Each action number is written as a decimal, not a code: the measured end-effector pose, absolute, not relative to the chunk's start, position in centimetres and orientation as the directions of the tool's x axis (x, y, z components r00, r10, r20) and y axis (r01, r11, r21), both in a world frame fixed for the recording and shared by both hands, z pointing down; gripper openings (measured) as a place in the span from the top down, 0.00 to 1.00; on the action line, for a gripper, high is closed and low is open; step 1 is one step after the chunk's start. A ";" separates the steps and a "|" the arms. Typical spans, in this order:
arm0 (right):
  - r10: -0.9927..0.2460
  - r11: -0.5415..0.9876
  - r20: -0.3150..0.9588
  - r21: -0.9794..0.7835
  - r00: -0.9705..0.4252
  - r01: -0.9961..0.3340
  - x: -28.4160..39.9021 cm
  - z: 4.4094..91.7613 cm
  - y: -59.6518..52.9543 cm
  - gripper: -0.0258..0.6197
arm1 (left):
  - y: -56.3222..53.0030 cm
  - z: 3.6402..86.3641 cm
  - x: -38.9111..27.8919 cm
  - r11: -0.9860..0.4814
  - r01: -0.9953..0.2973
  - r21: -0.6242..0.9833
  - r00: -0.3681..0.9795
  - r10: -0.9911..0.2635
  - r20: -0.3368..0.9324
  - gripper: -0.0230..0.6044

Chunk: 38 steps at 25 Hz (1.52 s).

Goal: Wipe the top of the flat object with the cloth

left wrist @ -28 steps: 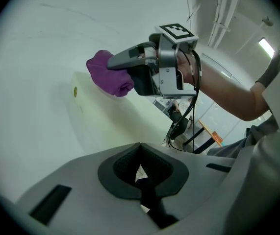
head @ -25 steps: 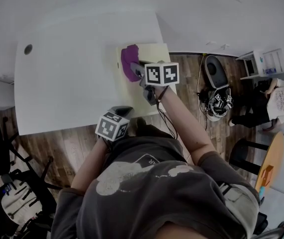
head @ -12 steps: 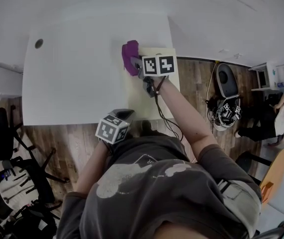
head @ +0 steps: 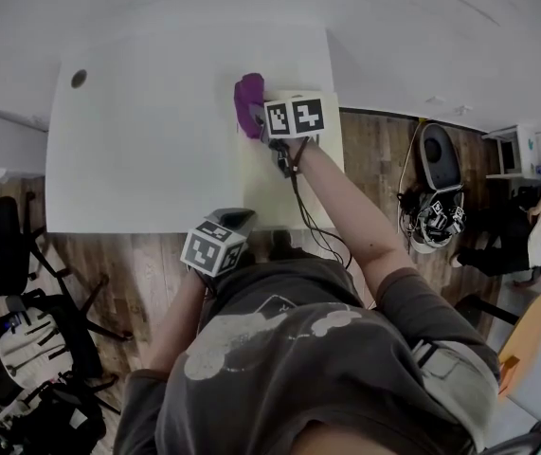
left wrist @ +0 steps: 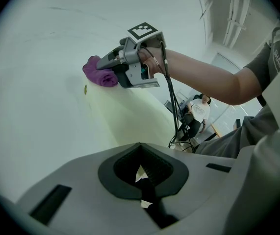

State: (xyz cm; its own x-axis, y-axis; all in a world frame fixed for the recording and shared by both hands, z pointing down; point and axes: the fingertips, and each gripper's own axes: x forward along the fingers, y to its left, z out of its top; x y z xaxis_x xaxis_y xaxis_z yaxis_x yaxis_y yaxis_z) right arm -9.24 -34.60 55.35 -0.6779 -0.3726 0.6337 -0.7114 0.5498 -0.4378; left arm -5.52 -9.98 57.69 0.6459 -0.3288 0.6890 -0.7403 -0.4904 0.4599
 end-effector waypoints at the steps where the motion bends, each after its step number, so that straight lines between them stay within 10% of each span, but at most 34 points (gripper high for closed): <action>1: -0.373 0.551 0.636 -0.434 -0.676 -0.713 -9.3 55.4 -34.6 0.84 | -10.0 57.7 -5.6 -0.488 -0.741 0.461 0.646 -0.329 0.689 0.96; 38: -0.459 0.467 0.687 -0.353 -0.564 -0.811 0.0 56.1 -36.2 0.84 | -9.7 57.9 -5.7 -0.469 -0.755 0.458 0.631 -0.332 0.701 0.96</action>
